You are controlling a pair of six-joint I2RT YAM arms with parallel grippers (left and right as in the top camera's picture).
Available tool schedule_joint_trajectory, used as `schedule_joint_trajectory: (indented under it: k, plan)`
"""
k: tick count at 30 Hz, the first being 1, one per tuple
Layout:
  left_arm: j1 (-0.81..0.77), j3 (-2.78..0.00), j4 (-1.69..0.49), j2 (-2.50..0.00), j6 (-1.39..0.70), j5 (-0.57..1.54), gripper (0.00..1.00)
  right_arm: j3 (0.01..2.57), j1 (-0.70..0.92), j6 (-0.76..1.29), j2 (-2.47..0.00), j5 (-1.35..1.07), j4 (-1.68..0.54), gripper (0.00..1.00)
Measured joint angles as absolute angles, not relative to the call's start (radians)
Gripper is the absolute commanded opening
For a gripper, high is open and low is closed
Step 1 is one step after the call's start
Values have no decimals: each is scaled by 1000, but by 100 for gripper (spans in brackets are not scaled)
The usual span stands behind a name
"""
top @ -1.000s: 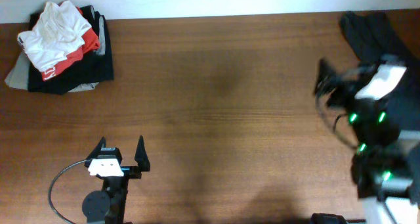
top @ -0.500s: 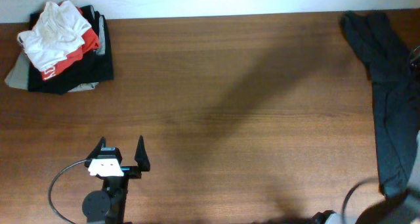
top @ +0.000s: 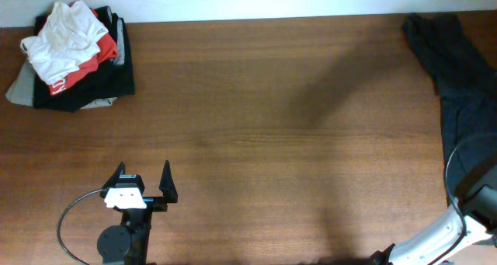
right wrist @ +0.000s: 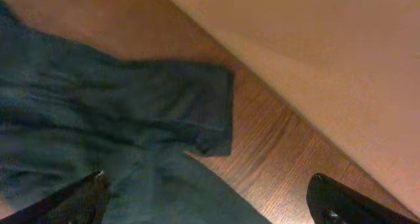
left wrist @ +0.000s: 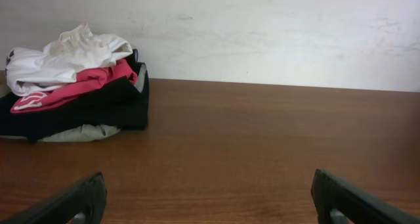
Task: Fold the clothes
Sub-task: 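Reach the right gripper to the dark shirt at the right edge and grasp it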
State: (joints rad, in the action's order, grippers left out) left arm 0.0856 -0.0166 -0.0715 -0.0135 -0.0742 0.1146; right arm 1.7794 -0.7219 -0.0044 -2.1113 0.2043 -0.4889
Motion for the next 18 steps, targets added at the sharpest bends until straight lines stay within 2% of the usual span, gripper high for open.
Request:
schedule_joint_trajectory:
  k: [4,10,18]
  plan:
    - [86,-17,-71,-14,-74,115,99,1779,-764,-11,-2213,224,-466,100]
    - [86,-17,-71,-14,-74,115,99,1779,-837,-15,-2276,215,-403,95]
    - [86,-17,-72,-14,-74,115,99,1781,-830,23,-2344,127,-278,88]
